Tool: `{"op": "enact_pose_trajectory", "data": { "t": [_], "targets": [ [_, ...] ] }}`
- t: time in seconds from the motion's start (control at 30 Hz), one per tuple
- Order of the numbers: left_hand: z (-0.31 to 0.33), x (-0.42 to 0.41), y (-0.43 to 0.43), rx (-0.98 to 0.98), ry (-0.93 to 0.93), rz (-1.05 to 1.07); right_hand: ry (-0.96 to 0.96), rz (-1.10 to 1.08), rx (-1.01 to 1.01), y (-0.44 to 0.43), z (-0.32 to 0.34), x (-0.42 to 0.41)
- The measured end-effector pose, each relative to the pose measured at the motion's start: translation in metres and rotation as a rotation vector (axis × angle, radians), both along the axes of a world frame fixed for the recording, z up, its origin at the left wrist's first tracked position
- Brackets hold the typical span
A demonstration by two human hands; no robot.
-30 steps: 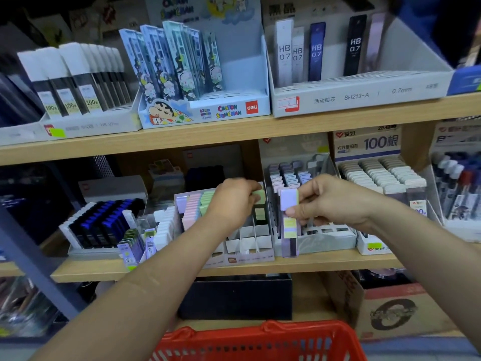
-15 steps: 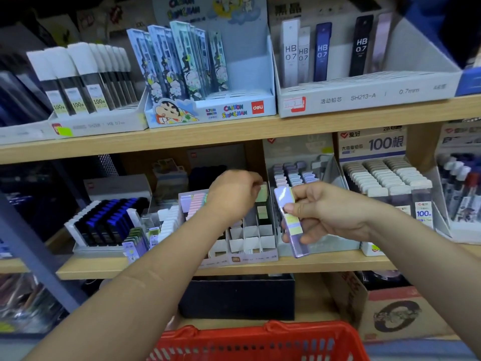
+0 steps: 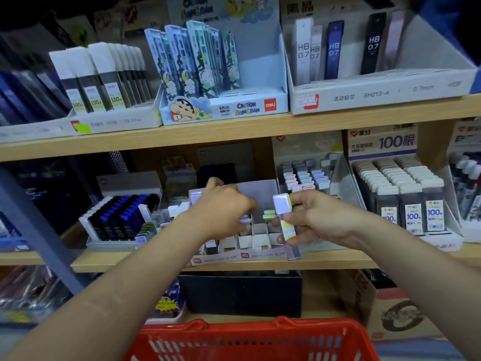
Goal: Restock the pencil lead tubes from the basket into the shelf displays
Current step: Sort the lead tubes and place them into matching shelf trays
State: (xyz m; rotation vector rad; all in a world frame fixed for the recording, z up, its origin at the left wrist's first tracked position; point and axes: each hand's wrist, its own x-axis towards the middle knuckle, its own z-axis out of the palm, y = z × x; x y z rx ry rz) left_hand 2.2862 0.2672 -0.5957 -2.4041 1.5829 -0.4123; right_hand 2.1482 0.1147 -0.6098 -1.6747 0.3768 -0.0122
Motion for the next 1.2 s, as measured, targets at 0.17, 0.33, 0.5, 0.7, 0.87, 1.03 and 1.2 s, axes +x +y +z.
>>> {"op": "enact_pose_trajectory", "data": {
  "t": [0.17, 0.33, 0.5, 0.7, 0.87, 1.03, 1.2],
  "targets": [
    [0.013, 0.009, -0.003, -0.039, 0.091, 0.082, -0.054, -0.064, -0.074, 0.004, 0.000, 0.001],
    [0.022, 0.017, -0.017, -0.037, 0.166, 0.173, -0.096, -0.114, -0.145, 0.012, -0.001, 0.006],
    [0.016, 0.027, -0.024, -0.084, 0.081, 0.149, -0.155, -0.164, -0.184, 0.017, -0.004, 0.012],
    [0.014, 0.026, -0.016, -0.264, 0.217, 0.021, -0.207, -0.234, -0.265, 0.021, -0.009, 0.021],
    [0.007, 0.008, -0.025, -0.191, 0.358, -0.083, -0.227, -0.250, -0.309, 0.023, -0.012, 0.025],
    [0.006, 0.019, -0.038, -0.316, 0.486, -0.015, -0.179, -0.252, -0.476, 0.023, -0.010, 0.022],
    [0.012, 0.022, -0.050, -0.314, 0.520, 0.084, -0.078, -0.252, -0.632, 0.017, -0.005, 0.015]
  ]
}}
